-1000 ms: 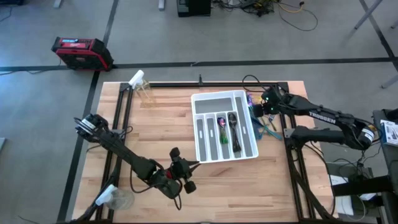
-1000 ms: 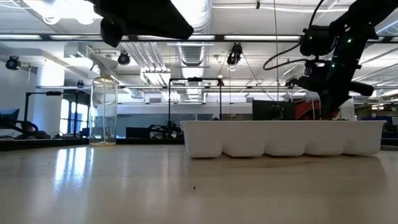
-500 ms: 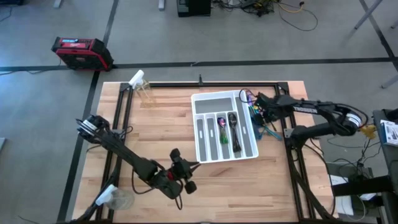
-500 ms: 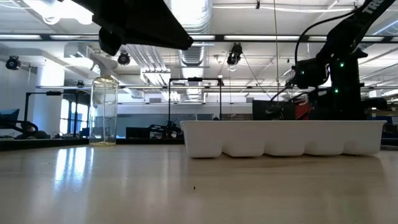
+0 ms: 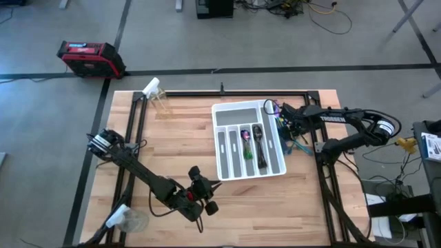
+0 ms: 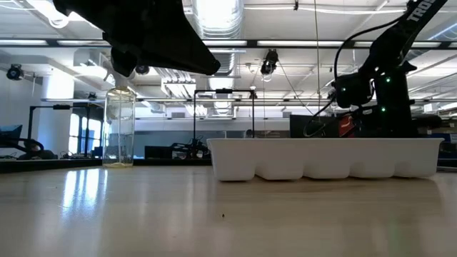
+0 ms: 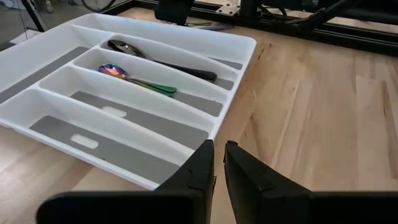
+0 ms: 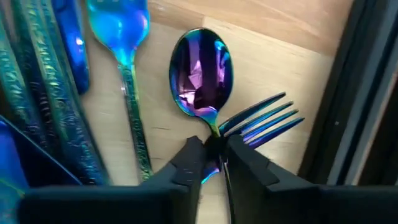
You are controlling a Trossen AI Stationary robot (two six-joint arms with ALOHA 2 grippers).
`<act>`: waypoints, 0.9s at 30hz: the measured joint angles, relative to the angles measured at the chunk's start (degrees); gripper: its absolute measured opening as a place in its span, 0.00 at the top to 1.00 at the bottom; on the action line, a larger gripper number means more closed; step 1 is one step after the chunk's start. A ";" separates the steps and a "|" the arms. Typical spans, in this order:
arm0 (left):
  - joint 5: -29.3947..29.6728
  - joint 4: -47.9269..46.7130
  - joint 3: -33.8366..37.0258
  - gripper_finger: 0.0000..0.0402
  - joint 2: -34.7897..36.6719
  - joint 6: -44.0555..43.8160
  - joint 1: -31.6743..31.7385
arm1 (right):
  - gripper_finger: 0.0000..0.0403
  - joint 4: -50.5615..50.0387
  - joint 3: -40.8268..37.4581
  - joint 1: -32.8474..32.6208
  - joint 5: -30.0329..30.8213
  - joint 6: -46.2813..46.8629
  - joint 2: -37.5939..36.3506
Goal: Sort silverware
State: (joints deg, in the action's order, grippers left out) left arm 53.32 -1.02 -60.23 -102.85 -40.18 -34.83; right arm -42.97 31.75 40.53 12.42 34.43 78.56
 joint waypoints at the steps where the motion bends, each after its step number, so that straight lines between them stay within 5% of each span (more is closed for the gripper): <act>1: 0.00 0.00 0.00 0.94 0.00 0.00 0.00 | 0.95 0.19 0.00 0.00 -0.33 -0.79 0.01; 17: 0.30 -2.99 0.02 0.94 0.37 0.57 0.11 | 1.00 -2.94 0.48 -2.47 -1.27 -2.40 -10.47; 27: 1.77 -22.49 0.02 0.94 3.13 -12.04 1.09 | 1.00 -1.45 0.96 -14.35 -4.84 3.47 -19.81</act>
State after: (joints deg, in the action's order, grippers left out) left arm 55.09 -23.50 -60.20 -99.72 -52.23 -33.74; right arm -44.43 32.70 26.18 7.58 37.90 58.75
